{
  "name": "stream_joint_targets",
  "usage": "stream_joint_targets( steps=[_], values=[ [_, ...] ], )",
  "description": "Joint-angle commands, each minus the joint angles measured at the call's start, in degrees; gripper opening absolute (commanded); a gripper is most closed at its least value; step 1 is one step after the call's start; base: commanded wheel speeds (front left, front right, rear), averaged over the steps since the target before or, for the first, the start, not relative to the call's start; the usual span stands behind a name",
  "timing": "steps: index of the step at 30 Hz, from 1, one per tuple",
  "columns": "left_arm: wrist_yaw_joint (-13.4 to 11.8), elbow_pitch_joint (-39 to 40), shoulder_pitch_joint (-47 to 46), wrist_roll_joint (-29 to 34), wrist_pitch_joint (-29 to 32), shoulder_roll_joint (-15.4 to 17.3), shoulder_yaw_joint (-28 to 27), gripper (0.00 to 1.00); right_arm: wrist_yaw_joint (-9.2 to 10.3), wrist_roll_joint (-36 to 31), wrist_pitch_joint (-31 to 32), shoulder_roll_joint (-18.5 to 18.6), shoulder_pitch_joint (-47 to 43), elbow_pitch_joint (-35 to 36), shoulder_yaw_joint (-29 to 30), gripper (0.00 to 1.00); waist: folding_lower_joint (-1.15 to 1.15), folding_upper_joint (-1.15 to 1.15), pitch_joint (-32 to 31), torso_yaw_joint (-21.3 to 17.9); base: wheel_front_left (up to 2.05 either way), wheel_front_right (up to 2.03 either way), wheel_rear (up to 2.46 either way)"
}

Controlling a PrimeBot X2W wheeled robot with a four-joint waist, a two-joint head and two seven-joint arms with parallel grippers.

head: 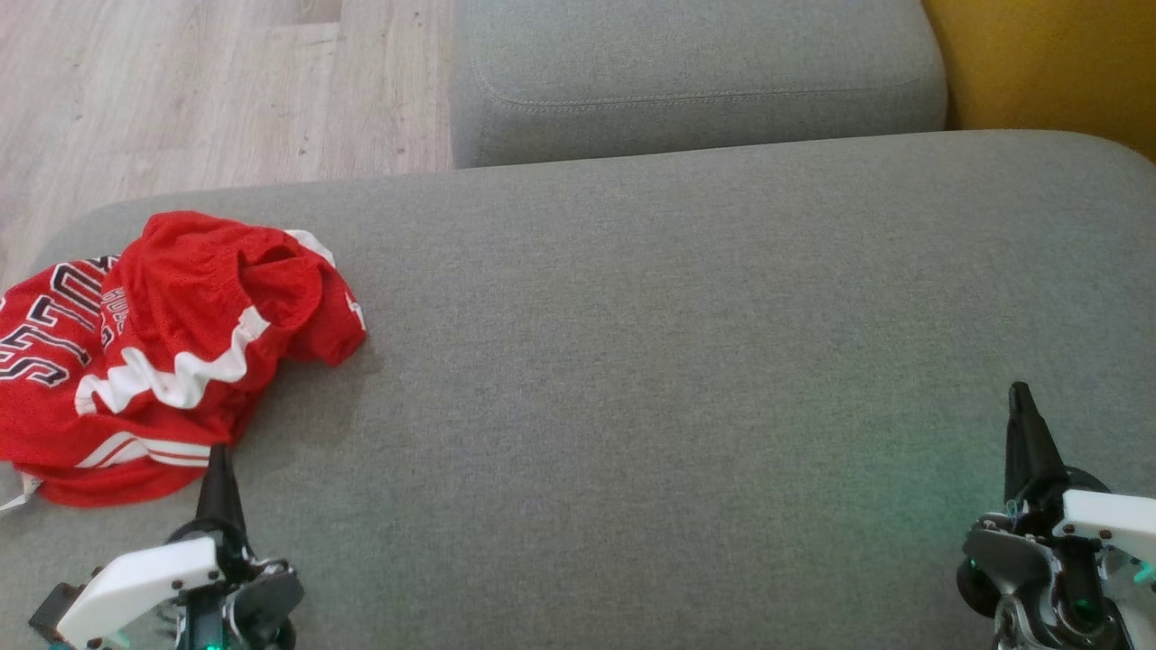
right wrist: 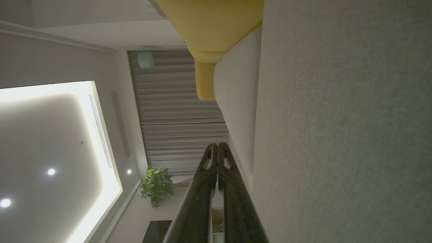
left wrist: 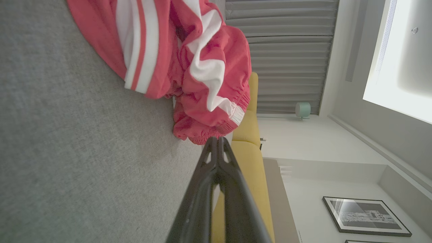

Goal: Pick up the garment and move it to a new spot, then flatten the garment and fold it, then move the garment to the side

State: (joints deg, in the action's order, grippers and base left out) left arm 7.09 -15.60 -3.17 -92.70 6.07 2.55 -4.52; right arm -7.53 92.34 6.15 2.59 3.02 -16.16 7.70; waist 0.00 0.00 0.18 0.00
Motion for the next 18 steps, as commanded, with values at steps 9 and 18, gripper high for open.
stream_joint_targets(
  steps=[9, 18],
  values=[
    [0.4, 1.6, -3.0, 0.5, 0.4, 0.3, -2.0, 0.00, 0.04, -0.2, 0.3, 0.3, 3.2, 2.1, -1.2, 0.00, 0.00, 0.00, 0.0, 0.0, 0.00, 0.00, 0.00],
    [0.4, 1.6, -3.0, 0.5, 0.4, 0.3, -2.0, 0.00, 0.04, -0.2, 0.3, 0.3, 3.2, 2.1, -1.2, 0.00, 0.00, 0.00, 0.0, 0.0, 0.00, 0.00, 0.00]
  ],
)
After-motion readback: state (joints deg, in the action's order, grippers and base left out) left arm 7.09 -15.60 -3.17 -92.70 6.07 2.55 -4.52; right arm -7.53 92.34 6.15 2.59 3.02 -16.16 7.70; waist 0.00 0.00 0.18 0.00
